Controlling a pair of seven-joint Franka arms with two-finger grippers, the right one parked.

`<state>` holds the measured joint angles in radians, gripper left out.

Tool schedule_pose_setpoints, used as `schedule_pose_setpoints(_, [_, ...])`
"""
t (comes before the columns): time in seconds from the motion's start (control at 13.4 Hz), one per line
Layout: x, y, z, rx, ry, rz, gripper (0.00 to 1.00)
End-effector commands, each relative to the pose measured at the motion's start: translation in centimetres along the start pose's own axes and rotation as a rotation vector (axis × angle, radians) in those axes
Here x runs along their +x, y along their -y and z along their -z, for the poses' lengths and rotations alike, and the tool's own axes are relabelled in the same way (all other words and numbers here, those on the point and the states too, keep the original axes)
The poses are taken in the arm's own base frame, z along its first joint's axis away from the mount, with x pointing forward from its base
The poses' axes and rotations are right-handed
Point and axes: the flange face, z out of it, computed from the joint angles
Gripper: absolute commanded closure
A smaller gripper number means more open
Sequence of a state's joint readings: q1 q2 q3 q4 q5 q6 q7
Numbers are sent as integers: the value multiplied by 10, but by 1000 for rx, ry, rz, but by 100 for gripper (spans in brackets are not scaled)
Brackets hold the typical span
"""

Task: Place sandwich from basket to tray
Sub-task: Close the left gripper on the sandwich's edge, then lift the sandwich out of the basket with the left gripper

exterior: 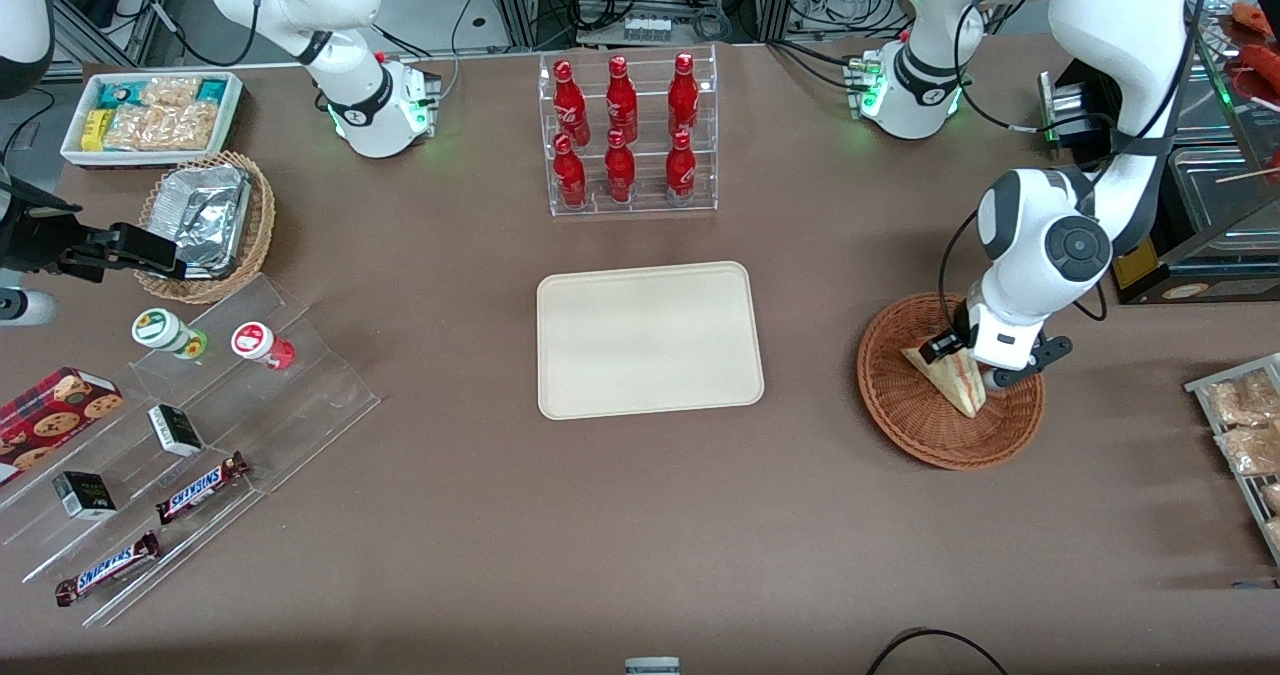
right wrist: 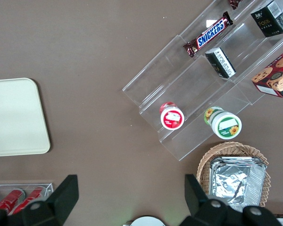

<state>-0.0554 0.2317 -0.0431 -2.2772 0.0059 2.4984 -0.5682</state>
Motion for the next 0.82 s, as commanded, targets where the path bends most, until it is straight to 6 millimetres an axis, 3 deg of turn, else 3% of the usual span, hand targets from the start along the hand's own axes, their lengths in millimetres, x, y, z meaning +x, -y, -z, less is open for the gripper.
schedule_pose_setpoints(0.0, [2, 0, 10, -10, -20, 11, 100])
schedule_pose_setpoints(0.15, [3, -2, 30, -7, -28, 0, 100])
schedule_pose_setpoints(0.3, [5, -12, 68, 0, -25, -19, 100])
schedule_pose_setpoints(0.37, [8, -19, 96, 10, -16, -30, 100])
schedule_pose_setpoints(0.6, [-8, -87, 168, 45, 33, -128, 100])
schedule_pose_setpoints(0.75, [-33, -127, 200, 35, 27, -198, 100])
